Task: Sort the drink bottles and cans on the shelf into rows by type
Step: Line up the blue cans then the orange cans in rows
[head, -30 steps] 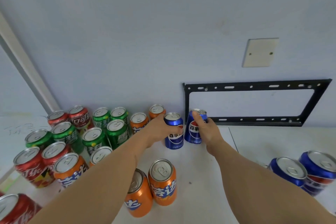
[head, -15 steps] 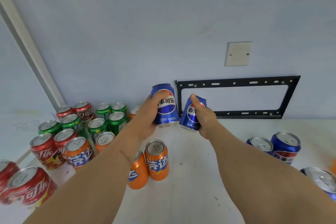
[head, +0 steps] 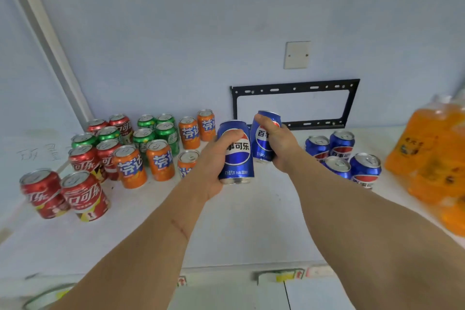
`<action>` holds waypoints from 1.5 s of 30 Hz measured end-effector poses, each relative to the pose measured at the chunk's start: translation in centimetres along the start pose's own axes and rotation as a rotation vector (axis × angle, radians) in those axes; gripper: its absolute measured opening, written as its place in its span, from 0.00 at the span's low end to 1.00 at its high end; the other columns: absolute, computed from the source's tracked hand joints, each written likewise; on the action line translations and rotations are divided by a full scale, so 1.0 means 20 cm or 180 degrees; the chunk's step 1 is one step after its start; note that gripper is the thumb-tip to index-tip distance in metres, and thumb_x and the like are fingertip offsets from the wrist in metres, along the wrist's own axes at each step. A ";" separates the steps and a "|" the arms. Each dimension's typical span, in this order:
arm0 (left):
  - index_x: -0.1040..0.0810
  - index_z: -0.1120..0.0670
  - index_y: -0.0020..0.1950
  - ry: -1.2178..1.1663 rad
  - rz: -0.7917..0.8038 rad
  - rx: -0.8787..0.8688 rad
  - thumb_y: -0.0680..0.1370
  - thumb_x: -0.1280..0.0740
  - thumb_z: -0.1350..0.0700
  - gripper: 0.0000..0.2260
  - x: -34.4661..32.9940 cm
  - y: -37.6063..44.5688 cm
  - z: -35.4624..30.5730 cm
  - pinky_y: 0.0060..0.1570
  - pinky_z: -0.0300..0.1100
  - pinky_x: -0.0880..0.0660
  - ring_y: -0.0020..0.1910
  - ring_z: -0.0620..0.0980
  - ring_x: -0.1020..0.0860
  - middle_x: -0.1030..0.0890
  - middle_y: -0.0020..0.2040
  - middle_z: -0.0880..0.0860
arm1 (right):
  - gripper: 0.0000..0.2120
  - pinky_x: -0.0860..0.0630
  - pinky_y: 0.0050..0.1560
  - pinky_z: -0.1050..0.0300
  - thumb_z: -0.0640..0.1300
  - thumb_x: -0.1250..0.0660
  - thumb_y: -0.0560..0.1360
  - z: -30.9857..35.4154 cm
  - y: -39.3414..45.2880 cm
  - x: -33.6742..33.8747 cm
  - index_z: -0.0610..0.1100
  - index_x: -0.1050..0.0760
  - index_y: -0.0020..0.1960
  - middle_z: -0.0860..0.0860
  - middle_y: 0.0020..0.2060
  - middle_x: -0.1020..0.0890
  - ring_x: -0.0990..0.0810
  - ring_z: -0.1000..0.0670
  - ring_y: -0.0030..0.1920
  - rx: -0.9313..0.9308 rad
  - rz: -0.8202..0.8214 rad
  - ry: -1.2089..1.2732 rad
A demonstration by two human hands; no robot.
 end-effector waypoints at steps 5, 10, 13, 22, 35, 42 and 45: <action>0.18 0.50 0.53 0.0025 0.0148 0.0192 0.63 0.22 0.45 0.21 -0.07 -0.23 0.15 0.36 0.49 0.20 0.39 0.53 0.15 0.14 0.46 0.55 | 0.33 0.18 0.47 0.44 0.59 0.21 0.61 -0.08 -0.33 0.16 0.50 0.29 0.60 0.48 0.49 0.15 0.15 0.45 0.47 0.0000 -0.0253 -0.0132; 0.21 0.51 0.59 0.0061 0.0263 0.0351 0.63 0.22 0.45 0.27 -0.21 -0.40 0.29 0.40 0.53 0.19 0.42 0.56 0.15 0.14 0.47 0.56 | 0.38 0.18 0.47 0.44 0.61 0.20 0.52 -0.13 -0.57 0.39 0.53 0.28 0.59 0.49 0.49 0.15 0.15 0.46 0.48 0.0041 -0.0408 -0.0165; 0.22 0.52 0.62 0.0092 0.0270 0.0451 0.66 0.23 0.46 0.27 -0.29 -0.45 0.37 0.44 0.55 0.20 0.47 0.58 0.16 0.15 0.50 0.58 | 0.34 0.18 0.45 0.47 0.59 0.20 0.55 -0.15 -0.66 0.56 0.55 0.27 0.58 0.50 0.49 0.16 0.15 0.47 0.48 0.0076 -0.0487 -0.0224; 0.25 0.49 0.62 0.0330 -0.0027 0.0450 0.73 0.26 0.47 0.20 -0.60 -0.51 0.60 0.51 0.58 0.19 0.48 0.59 0.15 0.15 0.51 0.56 | 0.32 0.22 0.40 0.56 0.56 0.20 0.60 -0.16 -0.73 1.08 0.56 0.32 0.58 0.54 0.51 0.20 0.19 0.51 0.49 0.0213 -0.0781 -0.0491; 0.24 0.49 0.58 0.0389 -0.0650 0.0190 0.66 0.23 0.46 0.24 -0.80 -0.46 0.83 0.38 0.46 0.19 0.43 0.54 0.14 0.14 0.47 0.53 | 0.32 0.22 0.44 0.57 0.50 0.20 0.65 -0.24 -0.54 1.38 0.56 0.36 0.62 0.56 0.54 0.23 0.21 0.53 0.51 0.0287 -0.0590 -0.0520; 0.23 0.45 0.60 0.0807 -0.0447 -0.0089 0.64 0.22 0.45 0.26 -0.83 -0.36 0.82 0.42 0.43 0.19 0.49 0.49 0.15 0.15 0.52 0.49 | 0.34 0.24 0.43 0.64 0.52 0.20 0.65 -0.27 -0.56 1.39 0.60 0.37 0.63 0.62 0.52 0.25 0.22 0.55 0.51 0.0435 -0.0304 -0.0922; 0.24 0.44 0.62 0.1109 -0.0373 -0.0180 0.67 0.22 0.47 0.26 -0.85 -0.31 0.82 0.43 0.40 0.20 0.51 0.47 0.16 0.16 0.53 0.45 | 0.42 0.24 0.55 0.56 0.54 0.21 0.65 -0.29 -0.61 1.42 0.54 0.40 0.72 0.54 0.62 0.26 0.25 0.51 0.59 0.0306 -0.0452 -0.1431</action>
Point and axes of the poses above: each hand's wrist, its own y-axis towards the middle knuckle, its own x-axis out of the back of the hand, z = x × y, the point moved 1 cm from there along y, towards the middle knuckle
